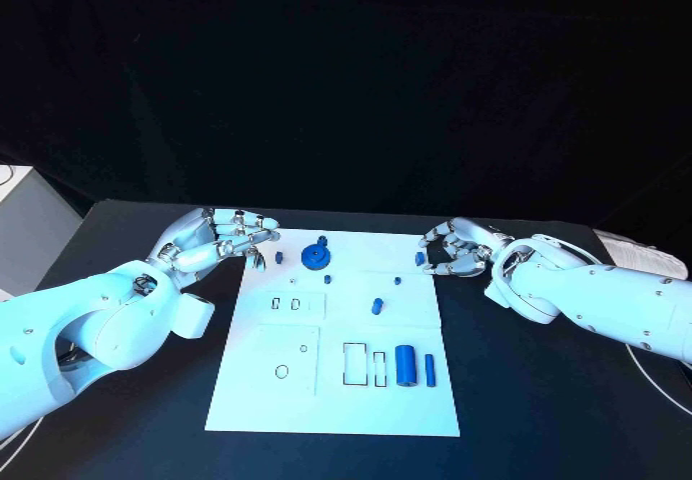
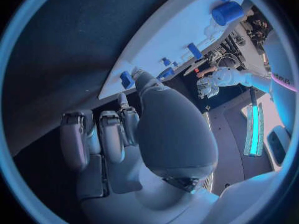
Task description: Assemble the parts on the task board
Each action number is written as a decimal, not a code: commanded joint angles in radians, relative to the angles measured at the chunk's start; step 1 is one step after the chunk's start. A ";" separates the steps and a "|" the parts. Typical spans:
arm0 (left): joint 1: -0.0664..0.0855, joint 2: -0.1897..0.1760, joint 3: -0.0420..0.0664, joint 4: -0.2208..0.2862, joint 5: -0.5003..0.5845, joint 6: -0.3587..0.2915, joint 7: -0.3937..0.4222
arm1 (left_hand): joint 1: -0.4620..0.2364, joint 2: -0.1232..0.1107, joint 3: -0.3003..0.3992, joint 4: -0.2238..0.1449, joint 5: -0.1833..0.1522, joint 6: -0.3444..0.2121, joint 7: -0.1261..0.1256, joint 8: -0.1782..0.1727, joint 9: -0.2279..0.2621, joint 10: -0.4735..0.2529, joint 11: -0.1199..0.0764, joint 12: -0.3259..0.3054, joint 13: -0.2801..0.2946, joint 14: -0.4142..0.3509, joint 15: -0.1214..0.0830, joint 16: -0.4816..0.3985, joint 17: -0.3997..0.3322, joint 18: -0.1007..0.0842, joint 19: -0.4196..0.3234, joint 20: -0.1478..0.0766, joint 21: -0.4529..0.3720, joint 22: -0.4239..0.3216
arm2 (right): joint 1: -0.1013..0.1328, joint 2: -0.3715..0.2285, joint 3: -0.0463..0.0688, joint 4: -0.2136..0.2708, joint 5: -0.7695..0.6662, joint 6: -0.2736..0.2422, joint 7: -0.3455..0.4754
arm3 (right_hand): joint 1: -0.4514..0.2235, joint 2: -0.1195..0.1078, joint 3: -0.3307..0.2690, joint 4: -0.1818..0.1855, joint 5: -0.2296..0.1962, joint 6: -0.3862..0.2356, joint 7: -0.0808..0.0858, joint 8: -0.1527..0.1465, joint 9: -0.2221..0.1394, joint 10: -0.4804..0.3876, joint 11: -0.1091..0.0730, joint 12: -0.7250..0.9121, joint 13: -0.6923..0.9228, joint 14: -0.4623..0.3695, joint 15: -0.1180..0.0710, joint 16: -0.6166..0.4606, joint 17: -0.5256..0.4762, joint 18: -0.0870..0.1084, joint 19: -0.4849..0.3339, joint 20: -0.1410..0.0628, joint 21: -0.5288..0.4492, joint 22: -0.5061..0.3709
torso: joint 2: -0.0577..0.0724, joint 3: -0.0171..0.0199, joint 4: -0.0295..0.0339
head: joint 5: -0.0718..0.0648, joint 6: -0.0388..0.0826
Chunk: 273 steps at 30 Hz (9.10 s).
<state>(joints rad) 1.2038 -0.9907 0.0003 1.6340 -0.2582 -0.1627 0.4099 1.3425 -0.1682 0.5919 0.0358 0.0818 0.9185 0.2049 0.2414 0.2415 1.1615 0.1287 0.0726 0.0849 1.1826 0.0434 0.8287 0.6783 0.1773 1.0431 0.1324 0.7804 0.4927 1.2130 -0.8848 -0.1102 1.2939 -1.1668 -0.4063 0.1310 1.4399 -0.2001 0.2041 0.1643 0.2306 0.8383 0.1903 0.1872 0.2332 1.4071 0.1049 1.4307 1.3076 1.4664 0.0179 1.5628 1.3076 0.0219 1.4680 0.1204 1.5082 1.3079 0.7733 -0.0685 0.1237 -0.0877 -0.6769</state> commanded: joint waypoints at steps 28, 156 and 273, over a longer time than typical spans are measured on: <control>0.001 0.001 0.001 -0.003 -0.005 0.021 0.004 | 0.003 0.005 -0.001 -0.005 -0.006 -0.009 0.001 -0.007 0.002 -0.005 0.001 -0.004 0.001 -0.009 0.001 0.004 -0.003 0.005 -0.012 0.001 0.007 0.005 | -0.007 0.044 0.000 -0.042 -0.009 0.036 -0.004 | 0.007 0.042 0.112 0.028 -0.032 0.103 -0.037 0.039 0.005 0.030 -0.034 0.025 0.126 0.101 -0.018 0.004 0.252 -0.004 0.070 -0.016 0.004 0.204 | -0.002 -0.0008 -0.0022 | 0.011 -0.020; 0.001 0.050 -0.007 -0.047 -0.011 -0.032 -0.053 | -0.001 0.005 -0.002 -0.005 -0.006 -0.005 -0.001 -0.005 0.007 0.000 -0.001 0.000 0.003 -0.015 0.002 0.006 -0.007 0.006 -0.027 0.003 0.017 0.012 | -0.081 0.442 -0.029 0.169 -0.387 -0.155 -0.572 | -0.173 -0.035 0.180 0.053 -0.092 0.115 -0.079 0.234 0.056 -0.006 -0.073 -0.040 0.080 0.096 -0.057 -0.008 0.228 -0.012 0.087 -0.057 0.028 0.232 | -0.028 -0.0177 -0.0324 | 0.093 -0.064; 0.084 0.367 -0.039 -0.304 -0.898 0.587 -0.916 | -0.215 0.046 -0.151 0.252 0.002 -0.153 -0.085 0.459 0.291 -0.150 -0.083 0.999 0.618 0.296 -0.061 0.629 0.650 -0.032 0.125 -0.045 0.388 0.346 | 0.074 0.072 -0.010 0.224 0.291 -0.126 -0.184 | 0.023 0.017 -0.058 0.124 0.142 -0.016 -0.023 0.160 -0.021 -0.157 -0.022 -0.151 -0.075 0.081 -0.013 -0.036 0.183 0.019 0.033 -0.015 -0.099 0.141 | -0.094 0.0168 -0.0601 | 0.154 -0.126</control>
<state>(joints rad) 1.2859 -0.6259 -0.0392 1.3305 -1.1707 0.4056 -0.5063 1.1185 -0.1184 0.4360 0.2874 0.0817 0.7719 0.1228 0.6946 0.5313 1.0186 0.0437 1.0773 0.7041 1.4651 -0.0142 1.4561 1.3077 0.1611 1.1756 0.0860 1.1654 0.8397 1.2882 -0.8146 -0.1207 1.5187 -0.8686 -0.5501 -0.0520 1.4685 -0.1842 0.1424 0.2868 0.3680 0.8282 0.1683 0.3521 0.2138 1.2551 0.0816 1.2846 1.2333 1.4664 -0.0037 1.5335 1.3073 0.0220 1.4662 0.0970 1.4143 1.3073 0.6794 -0.0521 0.0643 0.0667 -0.8020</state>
